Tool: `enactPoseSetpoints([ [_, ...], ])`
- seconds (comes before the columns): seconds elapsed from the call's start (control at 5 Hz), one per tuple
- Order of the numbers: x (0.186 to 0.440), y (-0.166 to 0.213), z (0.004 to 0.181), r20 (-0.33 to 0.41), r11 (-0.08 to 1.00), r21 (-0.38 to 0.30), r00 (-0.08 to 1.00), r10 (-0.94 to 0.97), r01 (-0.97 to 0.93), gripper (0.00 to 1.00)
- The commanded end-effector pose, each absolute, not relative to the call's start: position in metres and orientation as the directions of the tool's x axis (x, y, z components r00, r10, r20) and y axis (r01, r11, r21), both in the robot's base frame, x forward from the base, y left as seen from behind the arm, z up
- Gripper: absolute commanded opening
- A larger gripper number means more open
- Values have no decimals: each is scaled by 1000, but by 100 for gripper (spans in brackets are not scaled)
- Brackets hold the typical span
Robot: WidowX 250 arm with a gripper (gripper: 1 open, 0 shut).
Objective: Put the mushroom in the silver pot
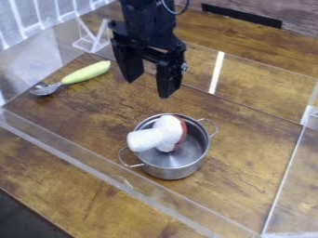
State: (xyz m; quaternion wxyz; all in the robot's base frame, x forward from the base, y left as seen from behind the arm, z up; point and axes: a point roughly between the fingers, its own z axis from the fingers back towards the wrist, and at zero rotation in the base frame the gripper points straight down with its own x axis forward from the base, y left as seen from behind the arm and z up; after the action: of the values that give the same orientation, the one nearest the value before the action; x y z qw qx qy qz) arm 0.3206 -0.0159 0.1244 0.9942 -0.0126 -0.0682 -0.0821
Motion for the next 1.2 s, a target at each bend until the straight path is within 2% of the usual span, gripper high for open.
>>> enactPoseSetpoints([
  [0.0,327,-18,134,204,992,1,971,-124,127,100],
  [0.2,325,-24,124,194,995,2,976,-98,100,100],
  [0.4,336,-23,145,211,992,13,969,-128,128,100],
  [0.6,349,-20,149,229,989,20,962,-146,145,100],
  [1.0,342,-35,148,226,987,13,961,-159,160,100],
])
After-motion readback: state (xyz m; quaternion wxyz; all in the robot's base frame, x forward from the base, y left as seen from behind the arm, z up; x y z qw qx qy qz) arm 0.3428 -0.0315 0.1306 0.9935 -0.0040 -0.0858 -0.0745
